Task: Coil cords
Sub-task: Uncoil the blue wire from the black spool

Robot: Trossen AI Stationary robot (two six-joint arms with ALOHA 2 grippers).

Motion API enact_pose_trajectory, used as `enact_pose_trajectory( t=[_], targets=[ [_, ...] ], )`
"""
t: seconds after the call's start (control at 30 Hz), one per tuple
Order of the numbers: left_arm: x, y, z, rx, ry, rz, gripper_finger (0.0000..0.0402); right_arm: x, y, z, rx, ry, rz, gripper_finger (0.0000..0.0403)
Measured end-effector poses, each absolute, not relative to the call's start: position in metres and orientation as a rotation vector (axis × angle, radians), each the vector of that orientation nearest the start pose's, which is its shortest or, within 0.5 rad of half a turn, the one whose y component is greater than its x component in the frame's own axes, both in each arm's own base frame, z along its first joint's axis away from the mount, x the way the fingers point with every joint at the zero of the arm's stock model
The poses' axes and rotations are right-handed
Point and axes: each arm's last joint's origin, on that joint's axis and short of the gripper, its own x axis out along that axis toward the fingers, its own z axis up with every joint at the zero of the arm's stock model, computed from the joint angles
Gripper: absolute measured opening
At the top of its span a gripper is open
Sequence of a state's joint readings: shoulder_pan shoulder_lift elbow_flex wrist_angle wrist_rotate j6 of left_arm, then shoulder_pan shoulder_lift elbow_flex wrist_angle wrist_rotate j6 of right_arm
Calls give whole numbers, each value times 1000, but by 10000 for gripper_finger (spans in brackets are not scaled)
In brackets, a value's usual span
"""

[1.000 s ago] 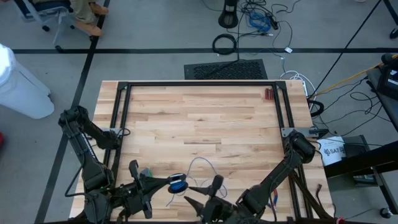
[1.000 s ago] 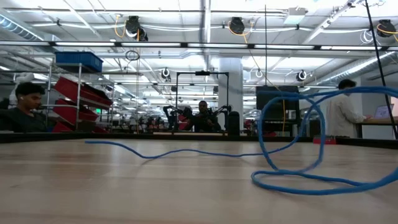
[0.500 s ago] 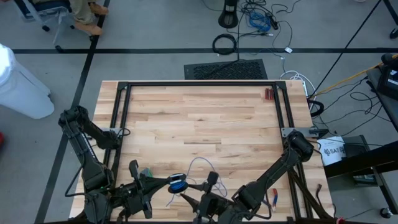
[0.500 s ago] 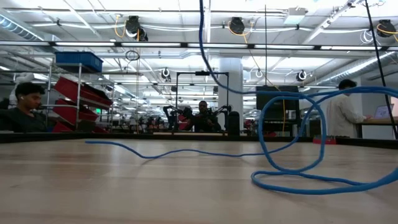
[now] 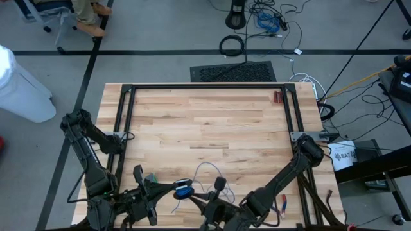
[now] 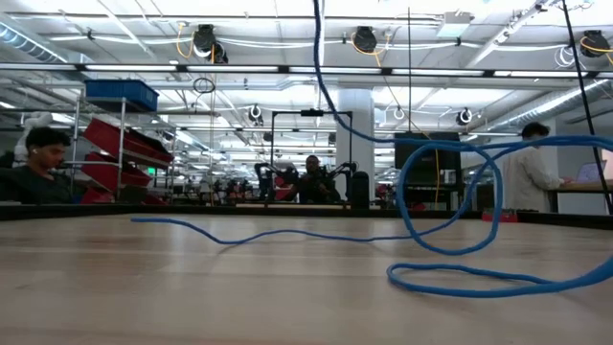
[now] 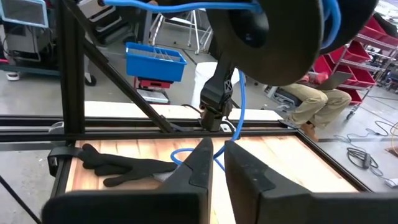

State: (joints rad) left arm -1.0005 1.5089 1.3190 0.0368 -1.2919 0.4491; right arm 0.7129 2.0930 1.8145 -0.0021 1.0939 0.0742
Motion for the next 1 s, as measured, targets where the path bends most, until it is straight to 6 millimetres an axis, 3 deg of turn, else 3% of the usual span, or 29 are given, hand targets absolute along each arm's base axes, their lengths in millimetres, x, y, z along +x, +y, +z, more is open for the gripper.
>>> enact_pose_trajectory(
  t=[0.47,1.0],
  targets=[
    [202,-263,368,586,128,273,1,381,295,300,-137,158,-386,106],
    [202,-263,368,585,128,273,1,383,293,300,-127,158,-394,102]
  ],
)
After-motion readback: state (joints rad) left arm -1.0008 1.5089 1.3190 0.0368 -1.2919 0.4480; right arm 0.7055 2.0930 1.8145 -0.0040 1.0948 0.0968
